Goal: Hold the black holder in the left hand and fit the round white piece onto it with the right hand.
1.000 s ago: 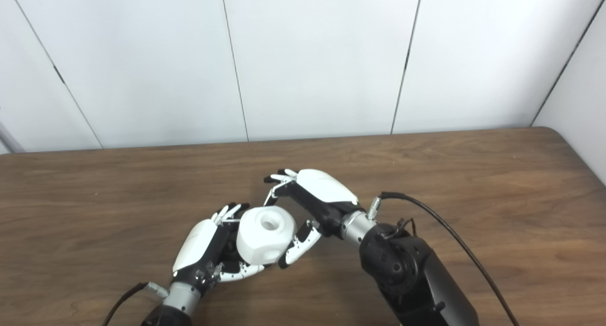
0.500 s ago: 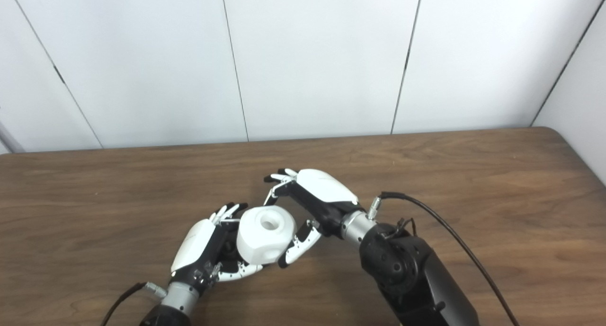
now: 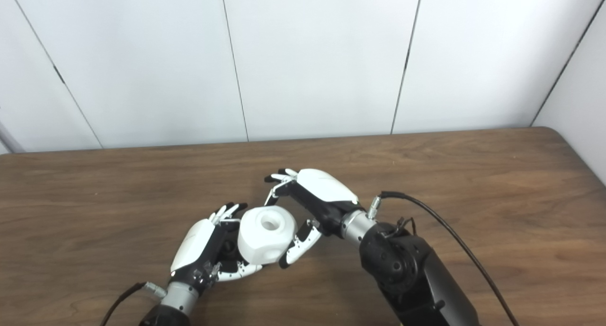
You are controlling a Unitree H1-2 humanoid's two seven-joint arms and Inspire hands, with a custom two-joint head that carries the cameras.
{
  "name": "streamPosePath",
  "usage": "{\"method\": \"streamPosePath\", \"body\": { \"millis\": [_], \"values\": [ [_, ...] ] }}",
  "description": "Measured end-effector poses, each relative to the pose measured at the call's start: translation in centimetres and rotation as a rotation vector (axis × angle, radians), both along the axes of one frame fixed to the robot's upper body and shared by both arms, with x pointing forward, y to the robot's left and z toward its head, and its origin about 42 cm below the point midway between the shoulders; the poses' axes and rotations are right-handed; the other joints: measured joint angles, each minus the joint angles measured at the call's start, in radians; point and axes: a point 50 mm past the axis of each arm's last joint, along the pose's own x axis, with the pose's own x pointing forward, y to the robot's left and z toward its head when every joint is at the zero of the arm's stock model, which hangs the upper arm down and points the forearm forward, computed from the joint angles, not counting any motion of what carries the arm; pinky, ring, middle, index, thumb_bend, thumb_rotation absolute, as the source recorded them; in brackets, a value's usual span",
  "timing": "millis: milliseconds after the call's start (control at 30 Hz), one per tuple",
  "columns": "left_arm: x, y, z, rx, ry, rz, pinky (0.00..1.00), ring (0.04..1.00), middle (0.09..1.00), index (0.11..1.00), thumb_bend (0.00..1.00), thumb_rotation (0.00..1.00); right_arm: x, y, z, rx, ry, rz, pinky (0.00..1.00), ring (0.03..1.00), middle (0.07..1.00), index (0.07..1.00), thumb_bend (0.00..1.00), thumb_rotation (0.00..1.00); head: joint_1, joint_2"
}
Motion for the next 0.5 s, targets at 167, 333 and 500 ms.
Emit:
{"method": "streamPosePath", "body": {
  "millis": [167, 333, 500],
  "values": [
    [0.02, 0.14, 0.0, -0.003, -0.001, 0.007, 1.0, 1.0, 0.919, 0.48, 0.52, 0.04, 0.08, 0.01, 0.05, 0.001, 0.0, 0.001, 0.99, 0.981, 0.911, 0.476, 0.51, 0.13, 0.003, -0.002],
    [0.03, 0.13, -0.04, -0.008, -0.002, 0.013, 1.0, 1.0, 0.914, 0.48, 0.52, 0.04, 0.13, 0.01, 0.1, 0.003, -0.001, 0.002, 0.99, 0.983, 0.912, 0.476, 0.52, 0.13, 0.005, -0.003],
    [0.04, 0.14, -0.08, -0.012, -0.003, 0.016, 1.0, 1.0, 0.915, 0.48, 0.52, 0.04, 0.14, 0.01, 0.1, 0.005, 0.0, 0.003, 1.0, 0.986, 0.911, 0.476, 0.52, 0.13, 0.003, -0.006]
  ]
}}
